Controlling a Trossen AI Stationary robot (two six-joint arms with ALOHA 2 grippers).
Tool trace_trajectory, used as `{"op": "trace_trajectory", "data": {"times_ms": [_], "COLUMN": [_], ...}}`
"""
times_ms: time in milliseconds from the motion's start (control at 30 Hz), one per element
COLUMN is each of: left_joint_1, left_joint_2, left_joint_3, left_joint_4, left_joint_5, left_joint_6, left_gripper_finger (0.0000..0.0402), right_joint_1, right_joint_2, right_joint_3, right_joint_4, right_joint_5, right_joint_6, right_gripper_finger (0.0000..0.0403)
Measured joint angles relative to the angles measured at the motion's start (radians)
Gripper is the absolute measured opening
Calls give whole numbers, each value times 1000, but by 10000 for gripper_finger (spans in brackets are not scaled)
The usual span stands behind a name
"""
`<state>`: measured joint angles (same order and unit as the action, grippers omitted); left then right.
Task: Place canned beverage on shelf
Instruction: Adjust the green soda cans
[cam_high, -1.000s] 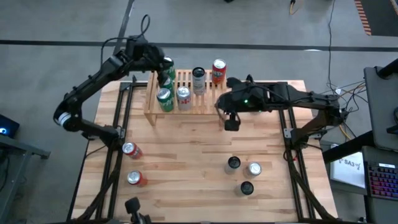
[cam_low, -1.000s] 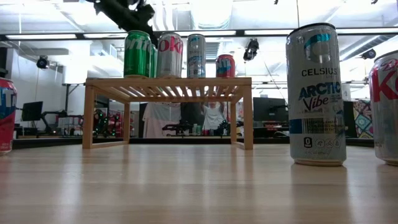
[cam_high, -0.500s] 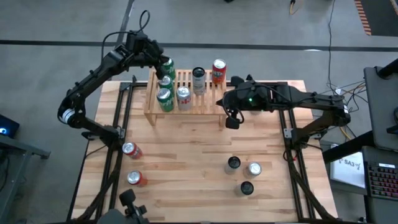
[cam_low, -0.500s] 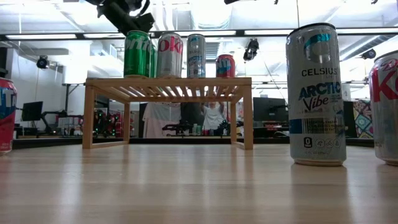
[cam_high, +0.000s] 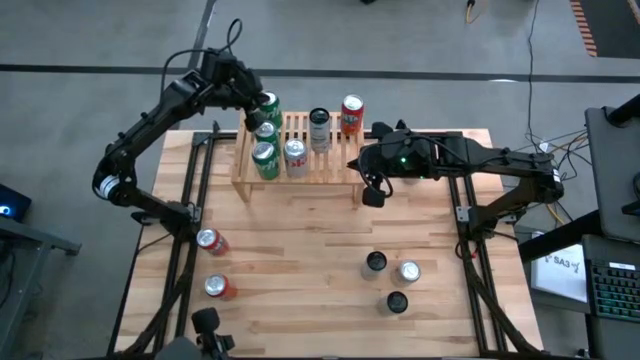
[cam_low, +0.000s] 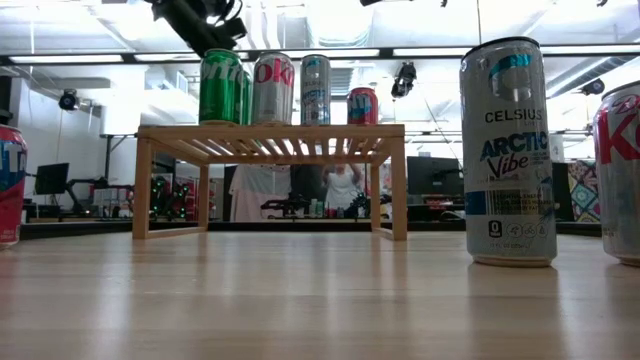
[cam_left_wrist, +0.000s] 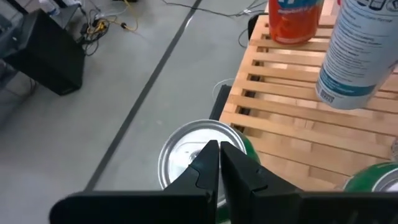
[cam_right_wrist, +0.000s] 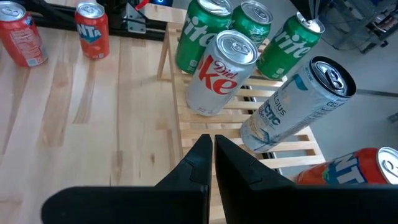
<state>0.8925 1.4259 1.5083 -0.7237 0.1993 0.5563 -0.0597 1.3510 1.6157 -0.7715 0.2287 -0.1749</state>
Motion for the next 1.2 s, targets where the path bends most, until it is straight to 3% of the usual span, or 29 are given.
{"op": "trace_trajectory", "data": {"times_ms": [200, 367, 567, 1200], "left_joint_1": [0, -1, -1, -1], "left_joint_2": [-2, 0, 34, 18], "left_joint_3": [19, 21, 21, 31], "left_joint_4": [-13, 34, 27, -64], "left_joint_5": [6, 79, 75, 72], "left_joint_6": [50, 9, -51, -22], "left_gripper_finger": [0, 0, 0, 0], "right_joint_1": [0, 0, 0, 0], "right_joint_2": [0, 0, 0, 0], "right_joint_3": [0, 0, 0, 0], "right_joint_4": [0, -1, 0, -4], "right_joint_5": [0, 0, 0, 1], "right_joint_6": [0, 0, 0, 19], "right_gripper_finger": [9, 9, 9, 9]}}
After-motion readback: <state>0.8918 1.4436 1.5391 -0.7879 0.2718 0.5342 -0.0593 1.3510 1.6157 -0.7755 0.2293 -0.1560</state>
